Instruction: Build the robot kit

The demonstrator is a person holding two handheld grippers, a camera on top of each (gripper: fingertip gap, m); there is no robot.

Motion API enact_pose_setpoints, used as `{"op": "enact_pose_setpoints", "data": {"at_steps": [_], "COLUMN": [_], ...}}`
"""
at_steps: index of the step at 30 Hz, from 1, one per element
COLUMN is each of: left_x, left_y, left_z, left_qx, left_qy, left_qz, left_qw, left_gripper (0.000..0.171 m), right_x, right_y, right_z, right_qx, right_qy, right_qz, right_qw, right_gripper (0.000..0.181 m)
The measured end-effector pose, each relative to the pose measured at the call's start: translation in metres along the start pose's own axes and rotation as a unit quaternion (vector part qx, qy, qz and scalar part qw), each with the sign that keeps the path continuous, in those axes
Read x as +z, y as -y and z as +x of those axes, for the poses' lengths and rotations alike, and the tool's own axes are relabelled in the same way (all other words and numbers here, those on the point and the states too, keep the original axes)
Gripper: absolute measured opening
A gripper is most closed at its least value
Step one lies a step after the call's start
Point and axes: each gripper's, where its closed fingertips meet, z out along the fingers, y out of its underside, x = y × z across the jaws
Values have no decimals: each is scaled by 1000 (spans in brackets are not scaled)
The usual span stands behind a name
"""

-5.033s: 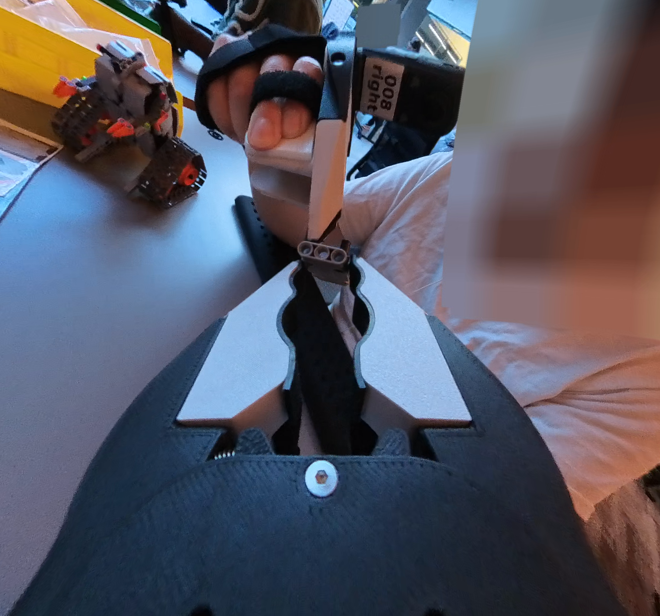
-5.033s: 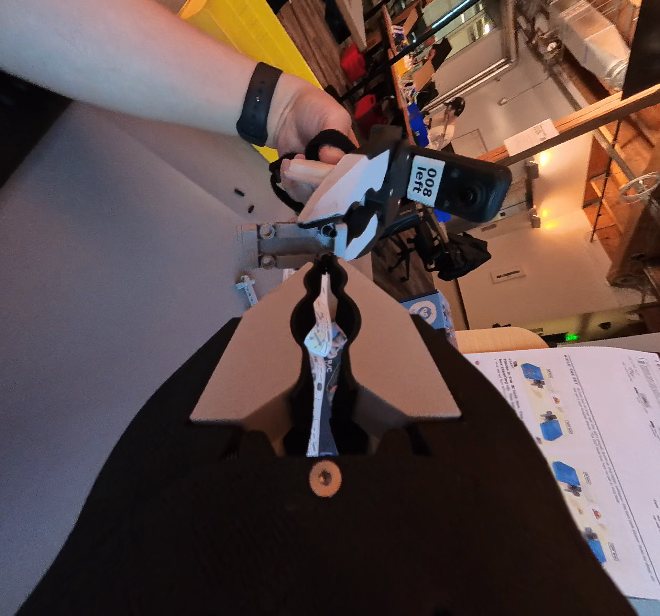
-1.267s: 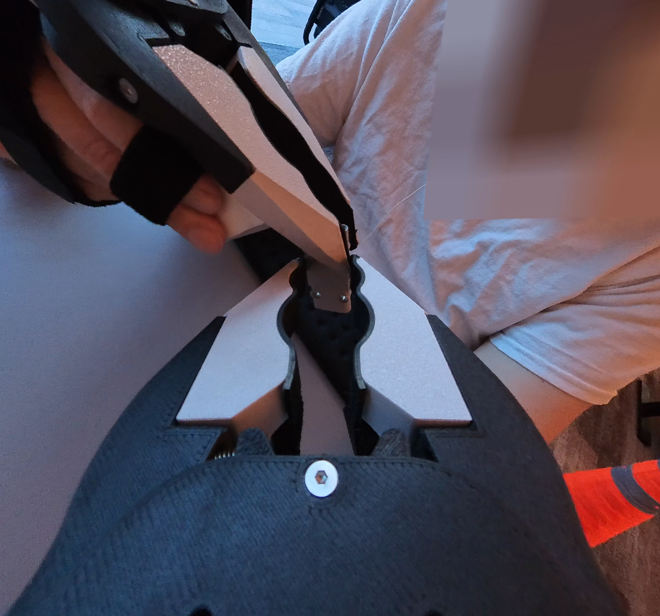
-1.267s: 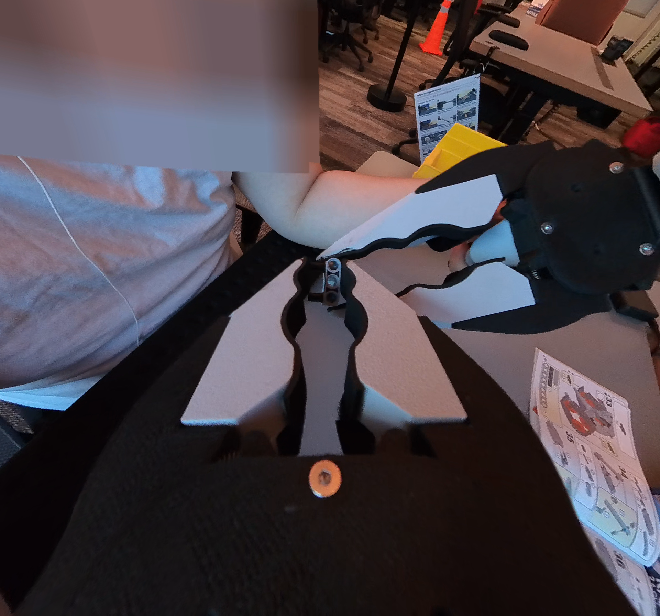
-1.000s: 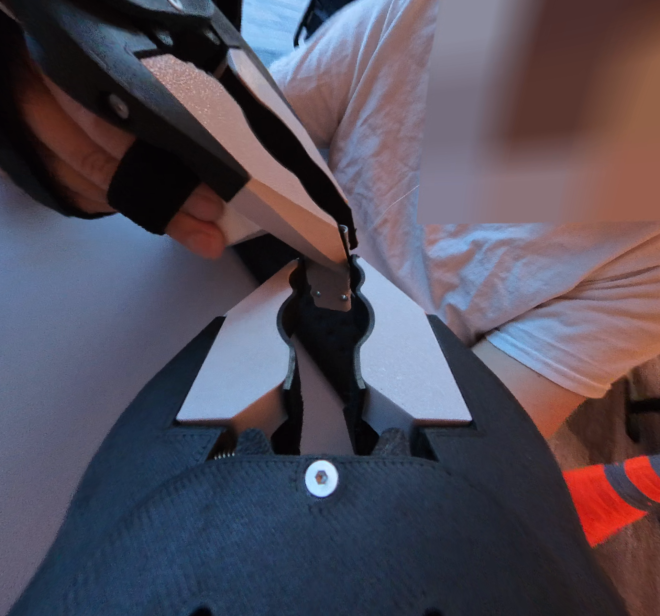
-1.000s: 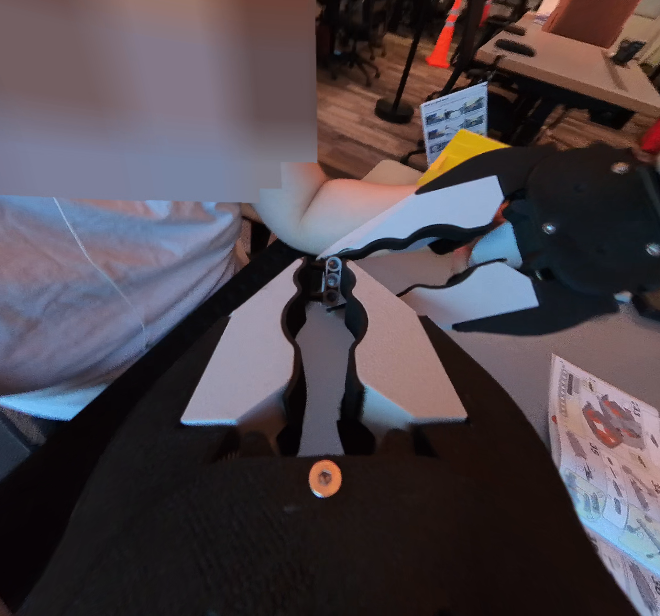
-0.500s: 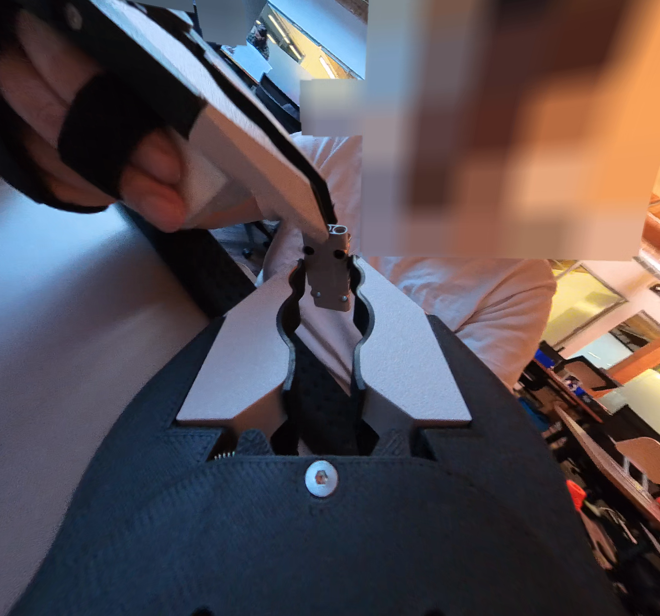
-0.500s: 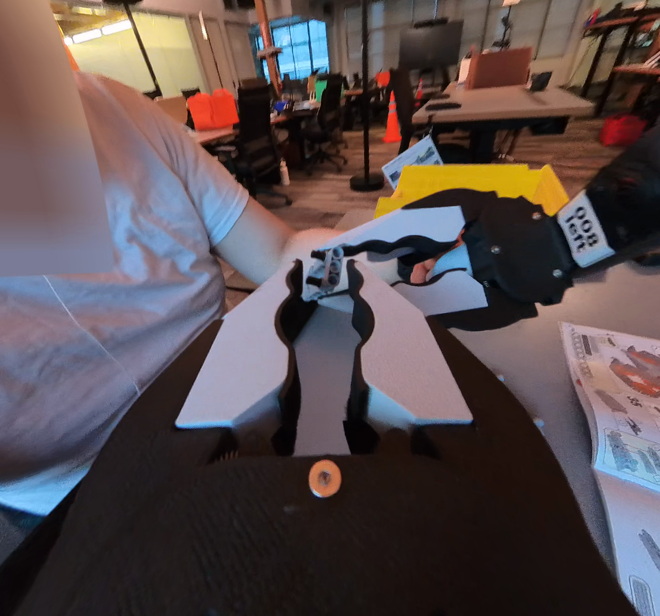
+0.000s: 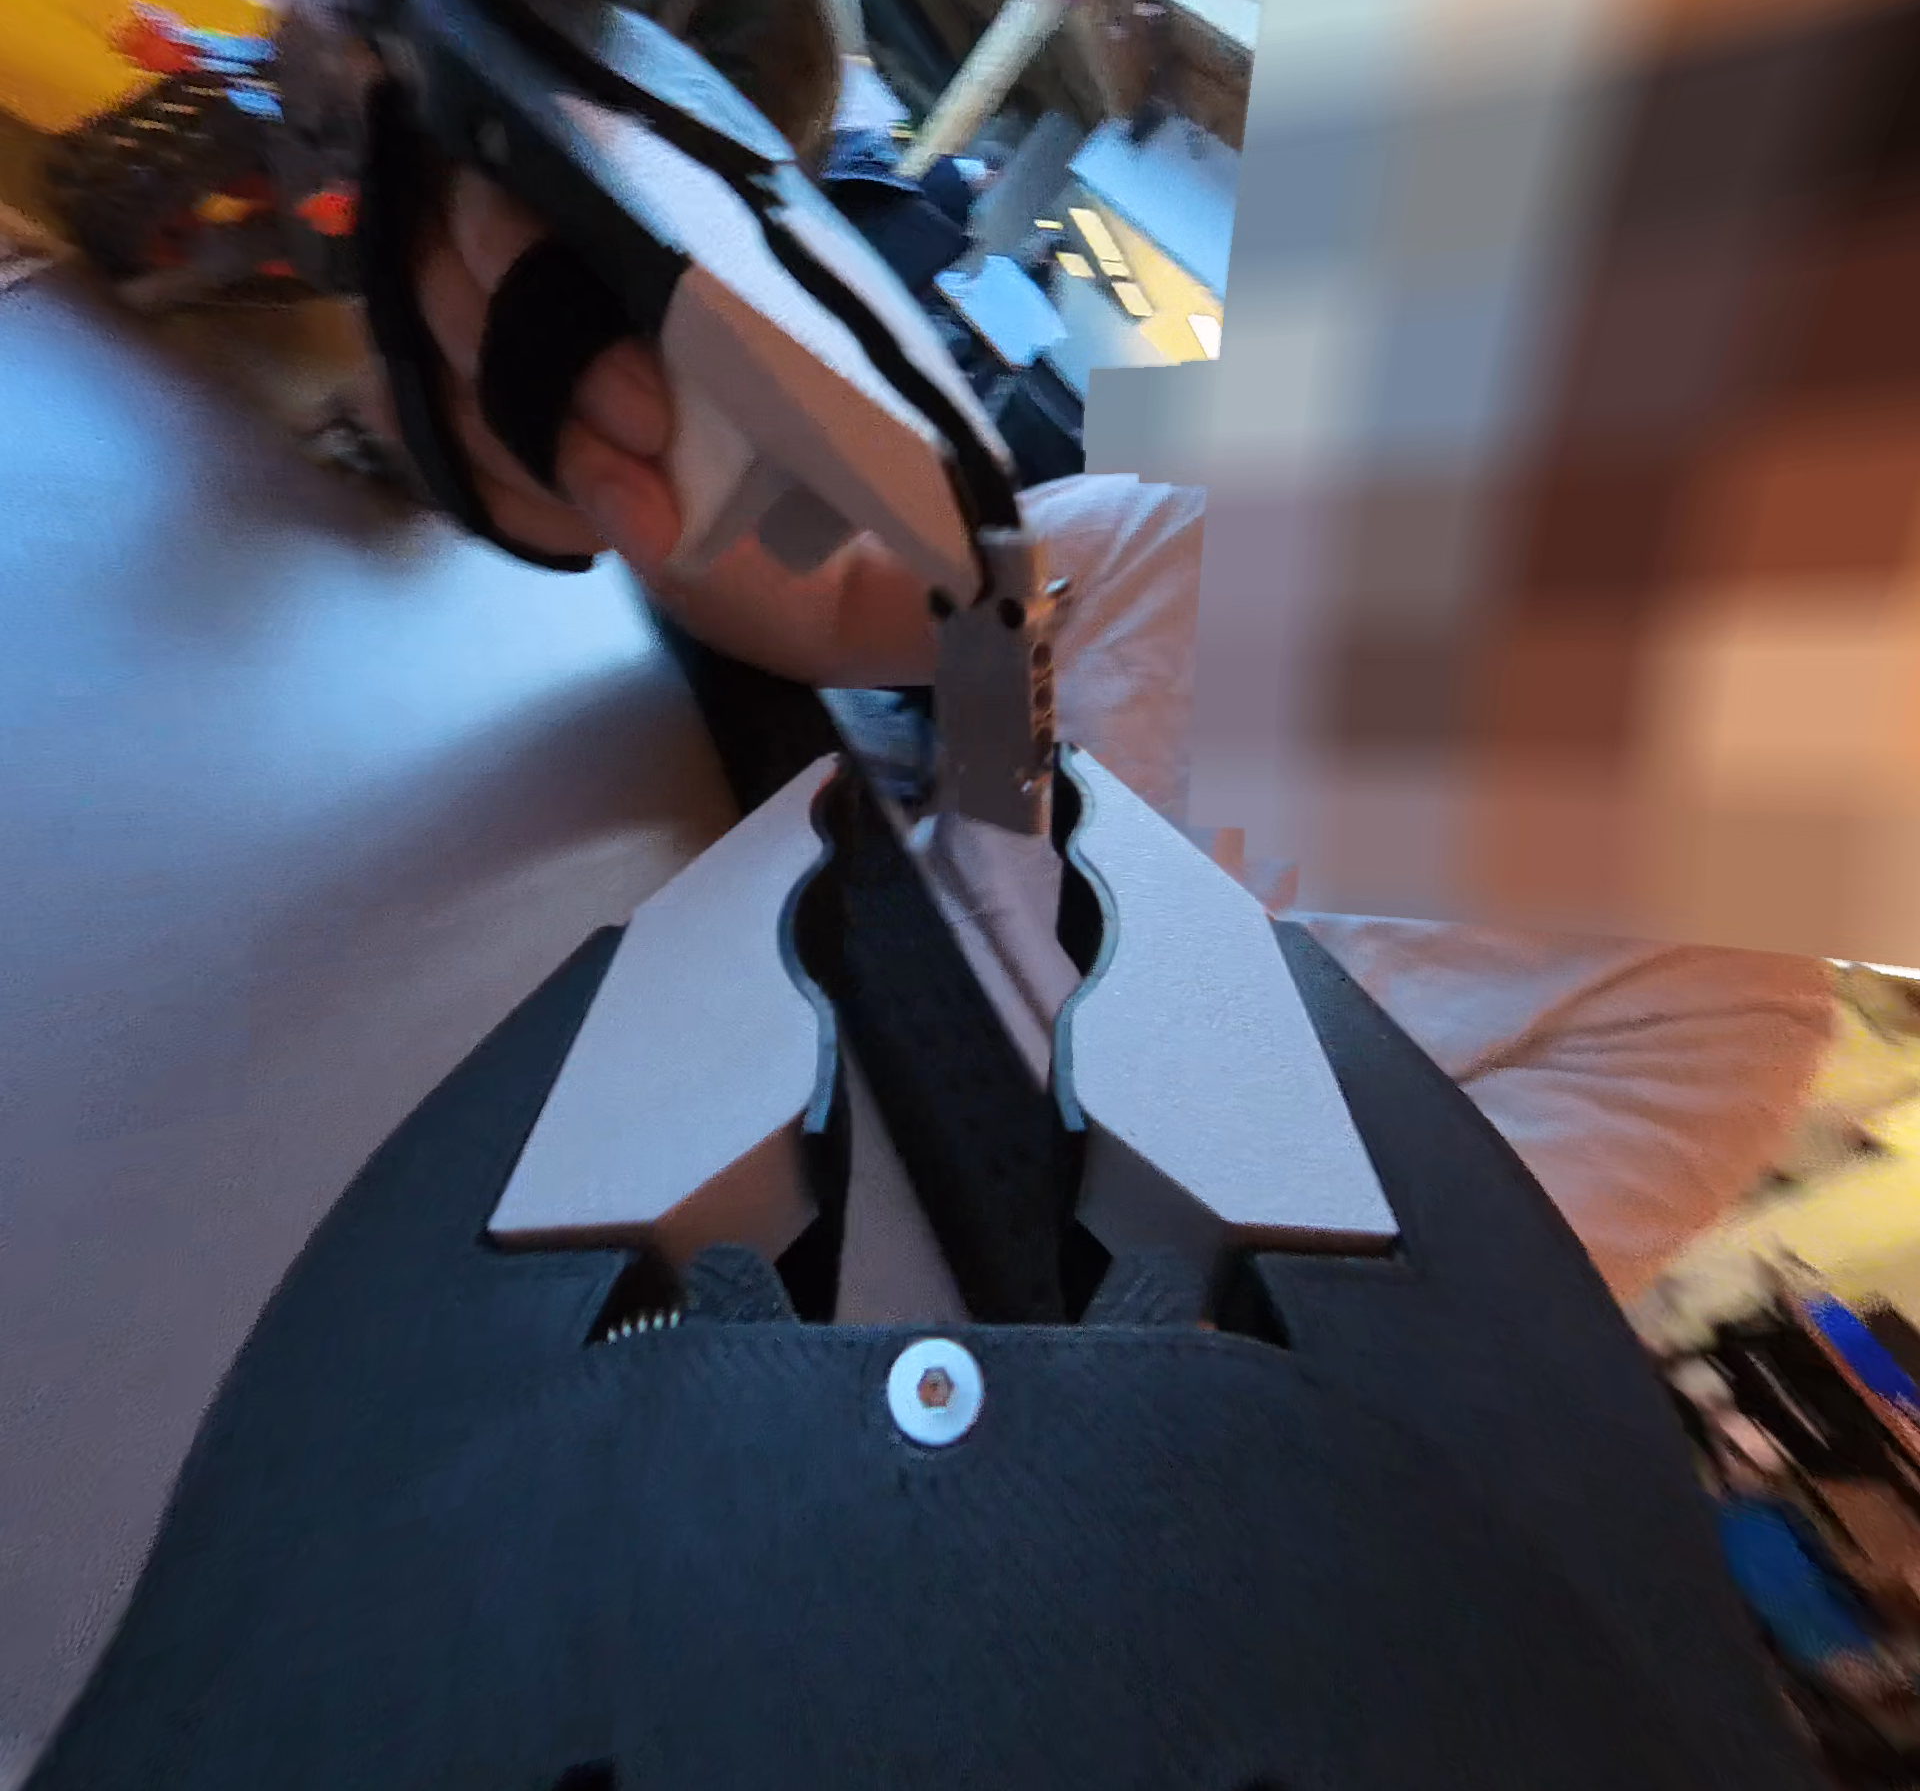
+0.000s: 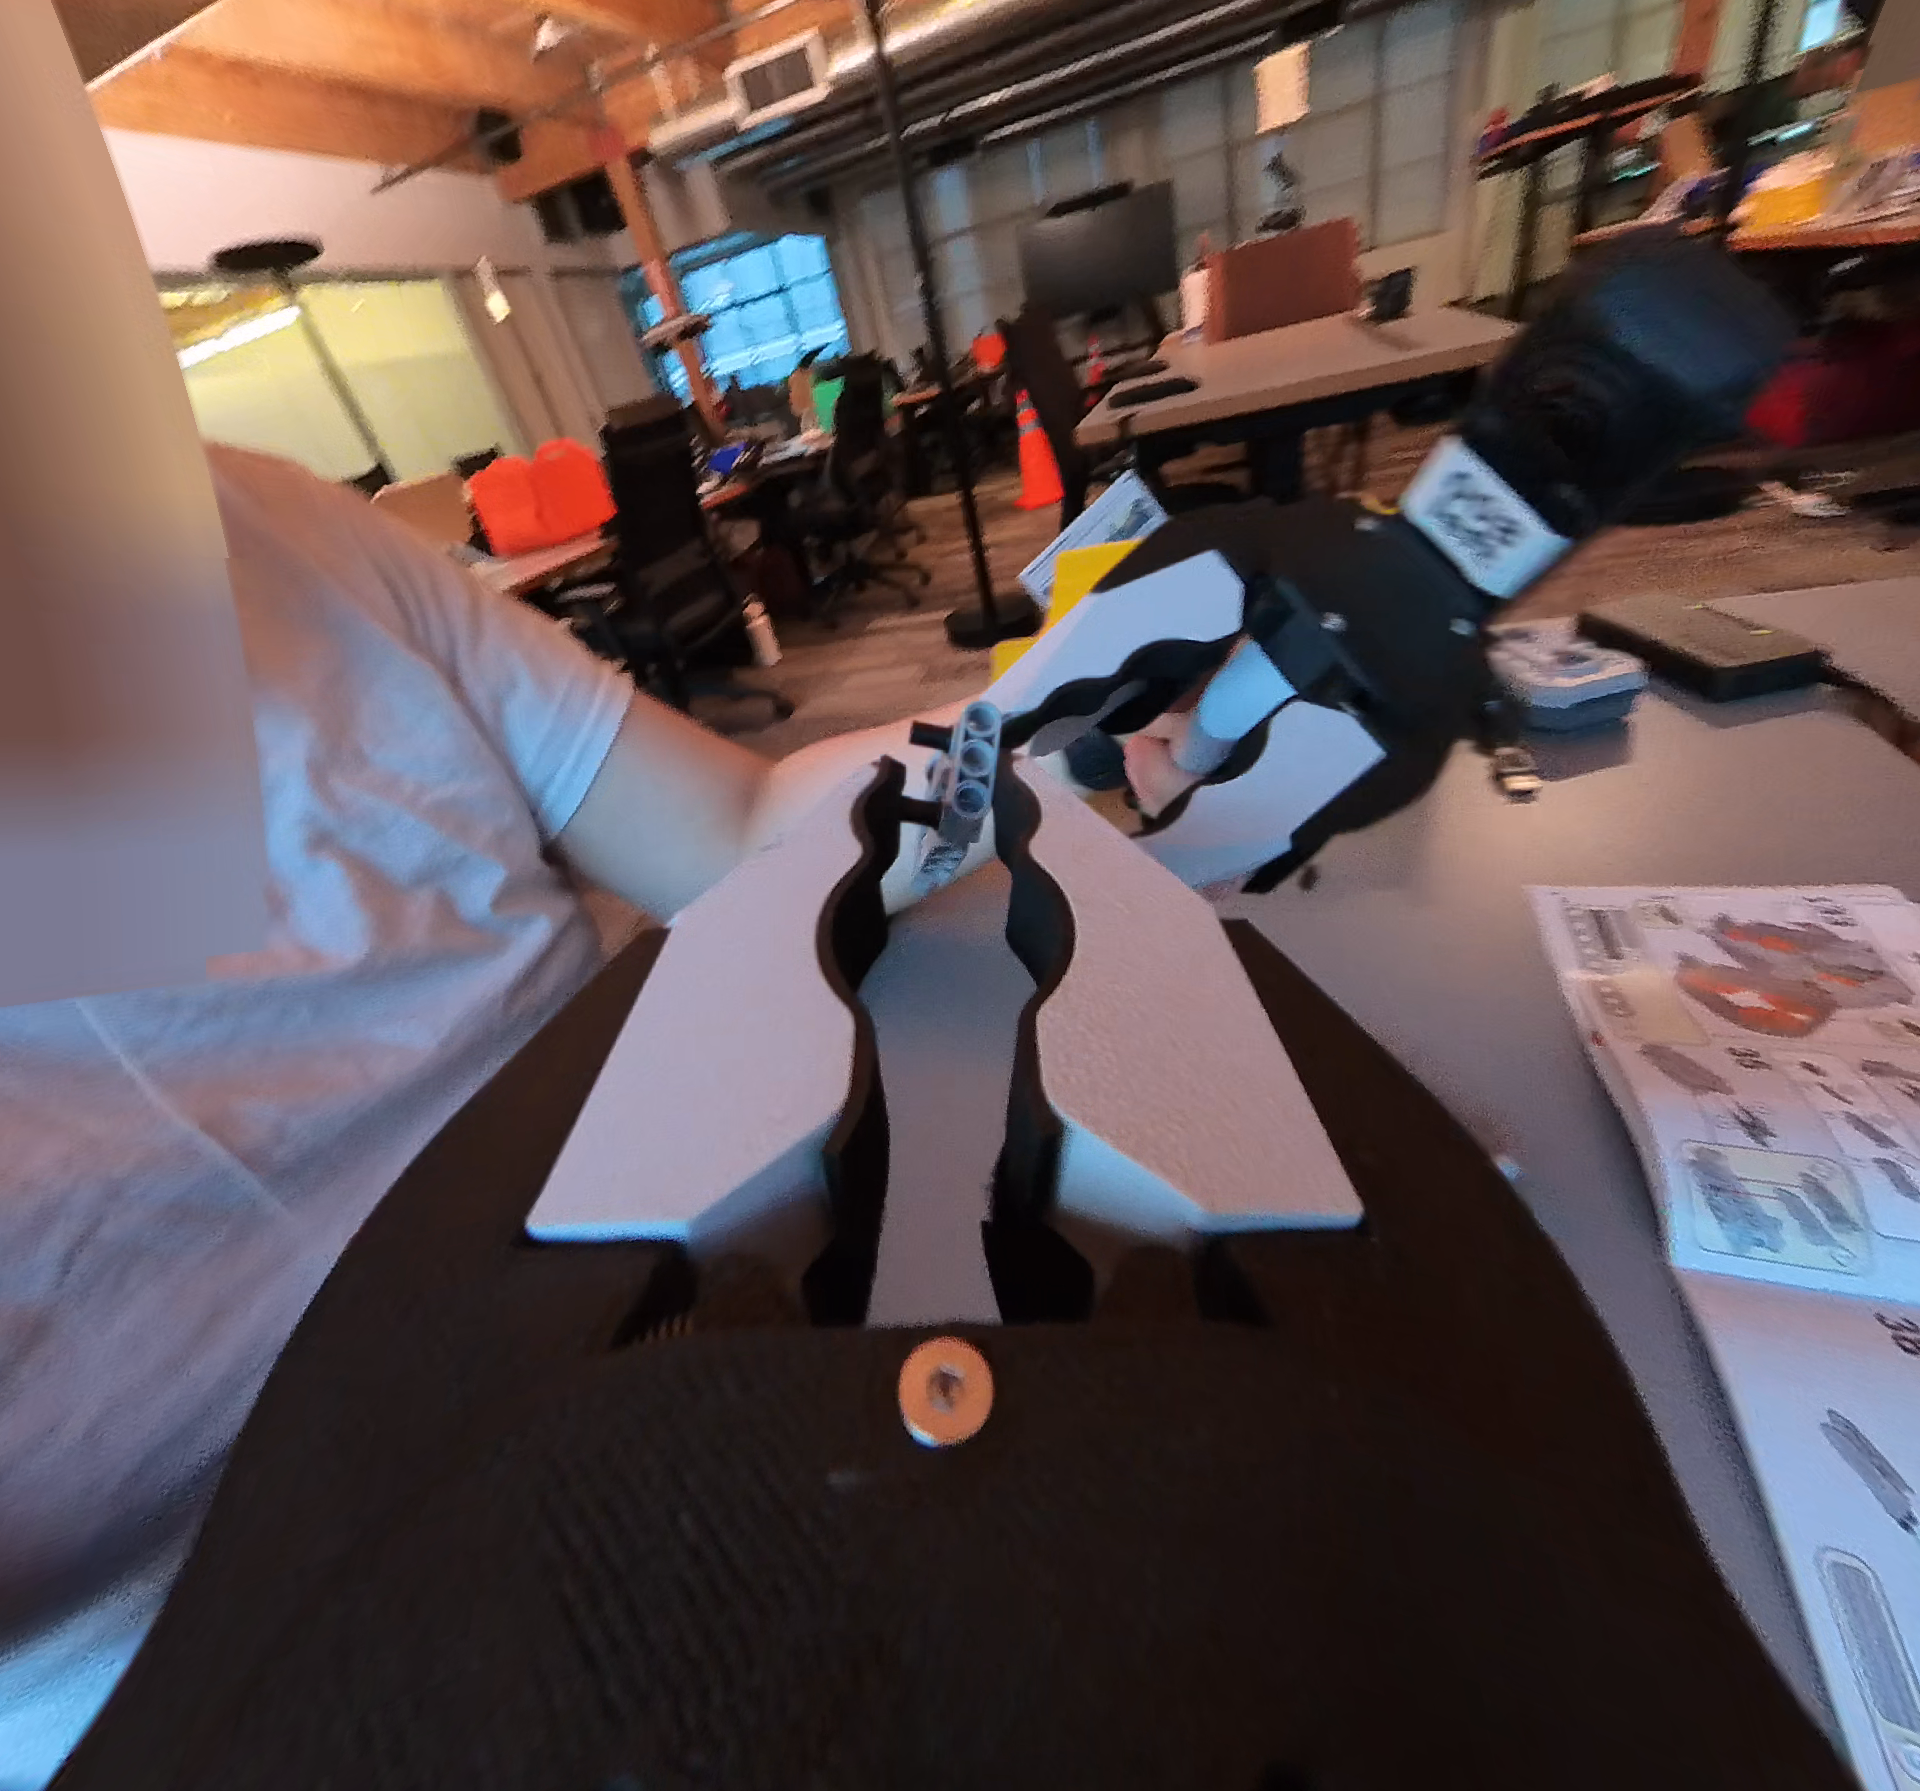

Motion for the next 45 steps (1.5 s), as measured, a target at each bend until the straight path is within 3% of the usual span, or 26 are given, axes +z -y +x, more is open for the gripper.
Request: {"op": "enact_pose_setpoints", "data": {"at_steps": [2, 4, 6, 8, 9, 13, 14, 15, 19, 21, 25, 28, 31, 38, 45], "left_x": [-23, -51, -66, -67, -64, -45, -42, -43, -49, -53, -55, -49, -39, -23, -24], "left_y": [9, 31, 50, 55, 53, 54, 51, 49, 55, 53, 32, -28, -74, -94, -99], "left_z": [-13, -15, 2, 3, -3, -15, -20, -30, -33, -27, -5, -11, -19, -38, -39], "left_qx": [16, 61, 122, 139, 138, 133, 129, 126, 131, 124, 104, 45, -20, -92, -102], "left_qy": [87, 159, 163, 186, 203, 212, 216, 242, 250, 251, 244, 265, 247, 214, 217], "left_qz": [32, 105, 172, 177, 159, 122, 108, 93, 110, 107, 57, -92, -200, -258, -268], "left_qw": [996, 980, 964, 956, 956, 961, 962, 958, 953, 954, 963, 959, 948, 938, 933], "left_gripper": [49, 62, 68, 69, 68, 40, 14, 5, 5, 4, 4, 5, 5, 5, 5], "right_x": [-6, -14, -20, -26, -26, -24, -22, -21, -25, -18, -7, -11, 2, 42, 53], "right_y": [10, 20, 32, 39, 39, 39, 33, 30, 28, 22, -14, -35, -61, -117, -120], "right_z": [15, 36, 45, 58, 58, 61, 65, 68, 73, 69, 48, 45, 44, 32, 19], "right_qx": [20, 44, 76, 81, 73, 58, 56, 54, 76, 83, 26, -37, 18, 105, 217], "right_qy": [-38, -95, -115, -168, -175, -205, -217, -223, -219, -192, -132, -135, -106, -39, 22], "right_qz": [33, 75, 126, 167, 172, 184, 166, 158, 171, 139, -30, -99, -142, -213, -192], "right_qw": [999, 992, 982, 968, 967, 960, 960, 960, 958, 968, 990, 985, 984, 971, 957], "right_gripper": [17, 16, 16, 16, 6, 6, 7, 6, 6, 7, 23, 27, 27, 16, 20]}}
